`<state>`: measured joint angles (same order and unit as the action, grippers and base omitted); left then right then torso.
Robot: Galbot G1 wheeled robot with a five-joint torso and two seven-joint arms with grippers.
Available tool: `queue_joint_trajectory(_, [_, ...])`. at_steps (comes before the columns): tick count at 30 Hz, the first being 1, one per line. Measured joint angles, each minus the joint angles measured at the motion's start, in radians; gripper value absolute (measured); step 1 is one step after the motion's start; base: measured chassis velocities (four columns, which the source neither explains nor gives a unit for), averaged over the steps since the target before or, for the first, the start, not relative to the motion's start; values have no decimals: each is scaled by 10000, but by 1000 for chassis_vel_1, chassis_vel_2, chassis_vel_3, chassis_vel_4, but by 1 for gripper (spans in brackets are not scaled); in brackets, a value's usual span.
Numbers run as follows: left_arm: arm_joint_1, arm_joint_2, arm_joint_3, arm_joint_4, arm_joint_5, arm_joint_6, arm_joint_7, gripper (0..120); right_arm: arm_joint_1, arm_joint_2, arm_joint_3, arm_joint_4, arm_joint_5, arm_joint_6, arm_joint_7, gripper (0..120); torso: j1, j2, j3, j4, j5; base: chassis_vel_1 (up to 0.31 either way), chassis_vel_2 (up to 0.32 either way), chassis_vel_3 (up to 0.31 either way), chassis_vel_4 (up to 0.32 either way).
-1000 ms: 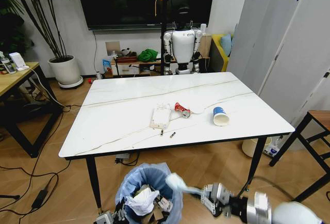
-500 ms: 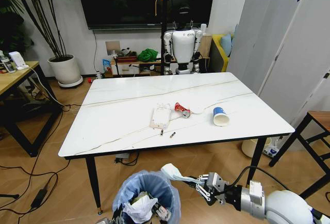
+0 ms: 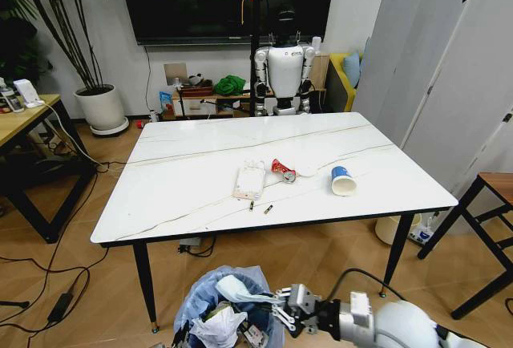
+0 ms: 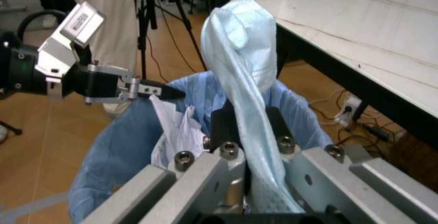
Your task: Pick up the trash bin and place the trash from the table into it.
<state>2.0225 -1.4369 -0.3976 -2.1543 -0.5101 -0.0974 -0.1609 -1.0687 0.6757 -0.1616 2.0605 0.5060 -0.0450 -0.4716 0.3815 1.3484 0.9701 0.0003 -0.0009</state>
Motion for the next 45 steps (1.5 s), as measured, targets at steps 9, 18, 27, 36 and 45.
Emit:
queue_joint_trajectory(9, [232,-81,-441,-308,51,-33,15,0,792,538,-1012,-408,17,-8,72,0,0,0,0,-2,10,0,0,0,0])
queue_joint_trajectory(18, [184,-221,-413,-314,46,-19,53,0,1493,1188,-1935,-1139,3,-20,224,0,0,0,0,-1,10,0,0,0,0])
queue_joint_trajectory(27, [139,-173,-349,-292,27,-9,57,0,1315,1018,-1698,-1160,-4,-58,219,23,0,0,0,-3,9,0,0,0,0])
queue_joint_trajectory(36, [101,-33,-381,-323,-87,12,44,0,1164,1035,-1620,-1258,-41,-61,183,59,0,0,0,-3,9,0,0,0,0])
queue_joint_trajectory(45, [74,-3,-410,-303,-140,21,26,0,1320,1088,-1718,-1335,1,-65,203,90,0,0,0,-2,9,0,0,0,0])
